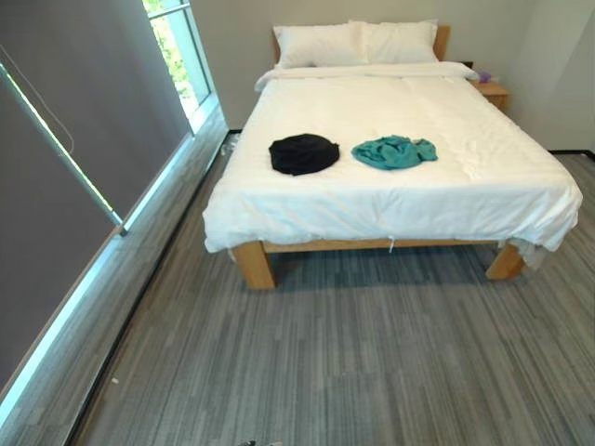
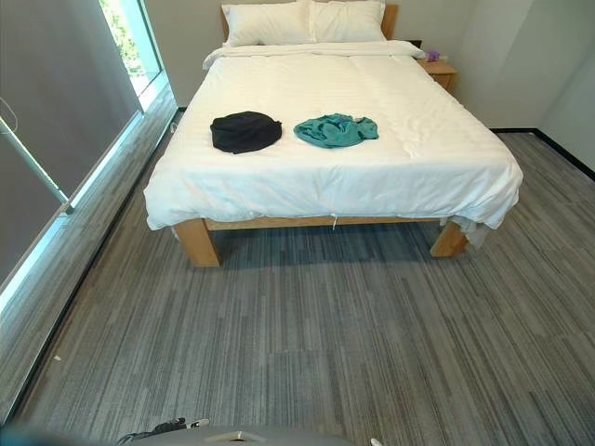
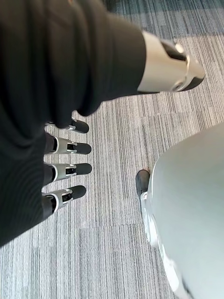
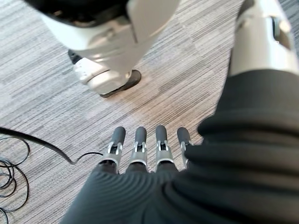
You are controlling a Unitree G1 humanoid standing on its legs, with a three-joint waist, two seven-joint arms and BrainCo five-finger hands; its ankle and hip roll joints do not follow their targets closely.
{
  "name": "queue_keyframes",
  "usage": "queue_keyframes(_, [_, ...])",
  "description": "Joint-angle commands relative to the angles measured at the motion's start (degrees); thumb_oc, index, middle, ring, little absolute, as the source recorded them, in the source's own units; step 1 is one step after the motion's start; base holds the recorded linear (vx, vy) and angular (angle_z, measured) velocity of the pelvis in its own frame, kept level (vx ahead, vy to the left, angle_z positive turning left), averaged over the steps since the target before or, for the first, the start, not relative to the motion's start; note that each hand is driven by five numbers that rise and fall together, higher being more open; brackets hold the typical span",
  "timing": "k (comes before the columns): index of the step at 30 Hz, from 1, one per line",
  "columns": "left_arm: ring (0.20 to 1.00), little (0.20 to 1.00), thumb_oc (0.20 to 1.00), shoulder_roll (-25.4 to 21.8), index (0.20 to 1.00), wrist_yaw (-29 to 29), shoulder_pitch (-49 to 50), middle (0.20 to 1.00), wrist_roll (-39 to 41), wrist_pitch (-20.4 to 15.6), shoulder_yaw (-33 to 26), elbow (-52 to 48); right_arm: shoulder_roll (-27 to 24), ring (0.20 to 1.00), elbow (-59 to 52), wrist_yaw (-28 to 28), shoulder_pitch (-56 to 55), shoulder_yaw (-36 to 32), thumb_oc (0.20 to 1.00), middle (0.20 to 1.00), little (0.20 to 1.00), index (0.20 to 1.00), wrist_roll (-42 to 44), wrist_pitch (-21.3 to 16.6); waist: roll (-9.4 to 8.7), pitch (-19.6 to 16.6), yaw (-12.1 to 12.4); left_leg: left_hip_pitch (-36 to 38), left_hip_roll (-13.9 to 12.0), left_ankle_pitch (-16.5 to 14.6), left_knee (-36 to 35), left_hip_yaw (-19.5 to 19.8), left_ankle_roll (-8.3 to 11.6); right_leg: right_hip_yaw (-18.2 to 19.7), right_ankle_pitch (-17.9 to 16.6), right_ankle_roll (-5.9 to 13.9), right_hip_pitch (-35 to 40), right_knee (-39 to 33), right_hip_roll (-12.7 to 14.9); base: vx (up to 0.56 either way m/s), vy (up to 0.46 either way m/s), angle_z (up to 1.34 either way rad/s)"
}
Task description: Pick up bed clothes into laundry basket.
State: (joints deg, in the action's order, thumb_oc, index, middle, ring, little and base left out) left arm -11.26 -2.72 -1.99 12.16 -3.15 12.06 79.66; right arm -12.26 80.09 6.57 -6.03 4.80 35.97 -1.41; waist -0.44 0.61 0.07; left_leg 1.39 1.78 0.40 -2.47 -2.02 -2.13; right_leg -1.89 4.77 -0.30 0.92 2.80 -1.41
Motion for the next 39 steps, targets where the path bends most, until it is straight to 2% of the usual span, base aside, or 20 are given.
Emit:
queue_keyframes(1, [1.000,1.000,1.000,1.89,1.000,-0.28,-2.73,1.000,-3.00,-0.56,-1.14,3.13,-0.51,1.000,1.97,0.34,2.65,-0.45,1.000,1.000,1.000,1.000,-1.86,-0.44,-1.01,0.95,-0.30,1.74,-0.84,0.02,-2.09,2.84,3.17,2.00,-4.72,7.86,2.14,-4.95,5.16,0.01,0.015,-0.04])
queue_keyframes(3, [1.000,1.000,1.000,1.79,1.000,-0.27,-2.78,1.000,-2.81,-0.72,-1.15,2.93,-0.65,1.000,2.01,0.32,2.73,-0.51,1.000,1.000,1.000,1.000,-2.08,-0.53,-1.03,0.90,-0.25,1.92,-0.84,-0.07,-2.19,2.74,3.17,2.04,-4.73,7.92,2.25,-5.12,5.17,0.02,0.017,-0.07])
queue_keyframes(7, [1.000,1.000,1.000,0.96,1.000,1.24,-4.62,1.000,3.03,-1.70,-2.36,-0.40,-1.15,1.000,1.23,-0.66,3.71,-1.38,1.000,1.000,1.000,1.000,-0.35,-1.28,-0.98,0.46,-0.04,2.15,-0.80,-0.11,-2.45,3.03,3.27,1.59,-4.80,8.12,2.69,-5.71,5.36,0.01,0.008,-0.02])
queue_keyframes(11, [1.000,1.000,1.000,-0.36,1.000,1.66,-9.24,1.000,6.36,-1.89,1.16,-7.86,-3.20,1.000,-3.12,-1.08,6.93,-0.77,1.000,1.000,1.000,1.000,0.96,-1.55,-0.90,0.45,-0.01,1.98,-0.80,0.16,-2.43,3.46,3.37,1.16,-4.95,8.30,2.63,-5.65,5.39,-0.01,0.004,0.03])
queue_keyframes(12, [1.000,1.000,1.000,-2.51,1.000,-0.05,-9.34,1.000,9.72,-1.22,3.98,-17.09,-5.82,1.000,-11.04,-1.25,7.53,1.00,1.000,1.000,1.000,1.000,-1.71,-1.62,-0.71,0.48,-0.17,1.70,-0.83,0.36,-2.39,3.41,3.40,1.14,-5.18,8.43,2.32,-5.54,5.42,-0.03,0.009,0.05])
queue_keyframes(13, [1.000,1.000,1.000,-2.55,1.000,-0.03,-9.24,1.000,9.72,-1.14,4.00,-17.23,-5.79,1.000,-11.14,-1.30,7.44,0.99,1.000,1.000,1.000,1.000,-1.74,-1.57,-0.72,0.48,-0.17,1.74,-0.83,0.33,-2.38,3.42,3.40,1.13,-5.15,8.43,2.37,-5.53,5.42,-0.04,0.012,0.00])
queue_keyframes(14, [1.000,1.000,1.000,-6.34,1.000,-1.07,-8.35,1.000,9.04,-0.15,6.16,-29.92,-9.02,1.000,-23.43,-2.57,6.85,1.94,1.000,1.000,1.000,1.000,-7.83,-1.38,-0.57,0.63,-0.20,1.41,-0.86,0.55,-2.24,3.29,3.39,1.13,-5.38,8.54,1.99,-5.37,5.45,0.00,0.000,0.00])
queue_keyframes(16, [1.000,1.000,1.000,-10.46,1.000,-1.62,-6.42,1.000,8.72,0.75,5.74,-42.89,-12.27,1.000,-37.56,-2.87,4.25,1.52,1.000,1.000,1.000,1.000,-13.31,-0.61,-0.46,0.77,-0.20,1.32,-0.84,0.59,-2.12,3.31,3.33,1.02,-5.44,8.69,1.82,-5.14,5.54,0.00,0.000,0.00])
queue_keyframes(18, [1.000,1.000,1.000,-13.38,1.000,-1.86,-4.35,1.000,9.09,0.92,4.24,-52.05,-13.05,1.000,-48.22,-2.30,1.17,-0.25,1.000,1.000,1.000,1.000,-12.63,-0.66,-0.58,0.96,-0.17,1.27,-0.79,0.65,-2.09,3.50,3.25,0.71,-5.44,8.82,1.80,-5.03,5.72,0.00,0.000,0.00])
queue_keyframes(19, [1.000,1.000,1.000,-13.45,1.000,-1.86,-4.18,1.000,9.09,1.05,4.23,-52.26,-13.03,1.000,-48.45,-2.33,0.96,-0.28,1.000,1.000,1.000,1.000,-12.66,-0.52,-0.61,0.91,-0.18,1.30,-0.78,0.63,-2.08,3.52,3.25,0.69,-5.41,8.82,1.85,-5.02,5.72,0.01,0.001,0.04])
queue_keyframes(20, [1.000,1.000,1.000,-14.30,1.000,-1.02,-2.54,1.000,8.26,0.31,2.37,-56.73,-12.39,1.000,-54.57,-2.45,-1.39,-2.15,1.000,1.000,1.000,1.000,-12.58,-1.92,-0.62,1.00,-0.07,1.30,-0.68,0.53,-2.07,3.61,3.14,0.64,-5.38,8.90,1.85,-4.97,5.92,0.01,0.003,0.05])
queue_keyframes(21, [1.000,1.000,1.000,-14.32,1.000,-1.01,-2.44,1.000,8.24,0.36,2.38,-56.82,-12.36,1.000,-54.71,-2.47,-1.53,-2.17,1.000,1.000,1.000,1.000,-12.61,-1.85,-0.64,0.96,-0.06,1.31,-0.67,0.52,-2.07,3.62,3.14,0.64,-5.37,8.90,1.87,-4.97,5.93,0.00,0.000,0.00])
queue_keyframes(23, [1.000,1.000,1.000,-13.36,1.000,2.09,-1.49,1.000,5.06,-2.48,-0.97,-61.01,-12.42,1.000,-61.48,-4.03,-3.40,-2.62,1.000,1.000,1.000,1.000,-20.46,-5.11,-0.76,0.98,0.18,0.93,-0.52,0.77,-2.04,3.71,3.05,0.72,-5.57,8.86,1.52,-4.92,6.08,0.00,0.000,0.00])
queue_keyframes(24, [1.000,1.000,1.000,-11.04,1.000,4.71,-1.27,1.000,4.34,-4.65,-2.48,-59.89,-11.02,1.000,-60.72,-5.06,-3.86,-3.07,1.000,1.000,1.000,1.000,-20.85,-6.85,-0.95,1.13,0.28,0.91,-0.46,0.60,-2.06,3.77,3.00,0.75,-5.40,8.82,1.53,-5.03,6.16,0.00,0.000,0.00])
queue_keyframes(25, [1.000,1.000,1.000,-10.07,1.000,5.89,-1.05,1.000,4.46,-5.32,-3.23,-59.65,-10.05,1.000,-60.46,-4.99,-4.24,-3.24,1.000,1.000,1.000,1.000,-19.18,-7.40,-1.12,1.26,0.26,0.91,-0.44,0.52,-2.06,3.72,2.97,0.86,-5.38,8.80,1.54,-5.14,6.22,0.04,0.015,0.02])
queue_keyframes(29, [1.000,1.000,1.000,-6.61,1.000,6.82,0.05,1.000,9.04,-4.15,-3.60,-55.78,-8.64,1.000,-56.82,-5.26,-4.01,-1.44,1.000,1.000,1.000,1.000,-17.44,-6.86,-1.39,2.10,0.32,0.99,-0.34,0.04,-2.08,3.30,2.88,1.11,-5.31,9.02,1.73,-5.73,6.37,0.02,0.015,-0.01])
queue_keyframes(34, [1.000,1.000,1.000,-6.08,1.000,7.42,2.01,1.000,10.37,-3.50,-4.43,-55.17,-7.52,1.000,-59.20,-5.06,-2.93,0.26,1.000,1.000,1.000,1.000,-16.38,-6.48,-1.47,3.41,0.54,-0.17,0.24,-0.06,-1.49,2.84,2.29,1.90,-5.53,9.57,0.39,-4.91,7.05,0.01,0.048,-0.06])
queue_keyframes(37, [1.000,1.000,1.000,-6.77,1.000,8.24,1.69,1.000,9.76,-3.34,-4.87,-55.99,-7.49,1.000,-60.21,-5.52,-1.98,0.52,1.000,1.000,1.000,1.000,-15.85,-6.62,-1.02,4.57,0.55,-1.12,0.87,-0.57,-0.56,2.93,1.27,3.18,-4.62,10.11,-3.03,1.54,7.70,0.00,0.119,-0.10])
queue_keyframes(38, [1.000,1.000,1.000,-7.02,1.000,8.53,1.47,1.000,9.58,-3.17,-5.23,-56.11,-7.75,1.000,-60.86,-5.72,-1.57,0.58,1.000,1.000,1.000,1.000,-16.40,-6.70,-0.79,5.19,0.54,-1.28,0.90,-0.79,-0.25,3.13,0.85,3.40,-4.60,10.26,-5.03,5.82,7.66,-0.02,0.124,-0.15])
queue_keyframes(39, [1.000,1.000,1.000,-7.41,1.000,8.84,1.07,1.000,9.36,-3.13,-5.66,-56.34,-7.96,1.000,-61.19,-5.94,-1.07,0.65,1.000,1.000,1.000,1.000,-16.94,-6.77,-0.66,5.98,0.41,-1.30,1.00,-0.92,-0.07,3.10,0.45,3.93,-6.24,10.36,-8.23,11.44,7.73,-0.06,0.123,-0.14])
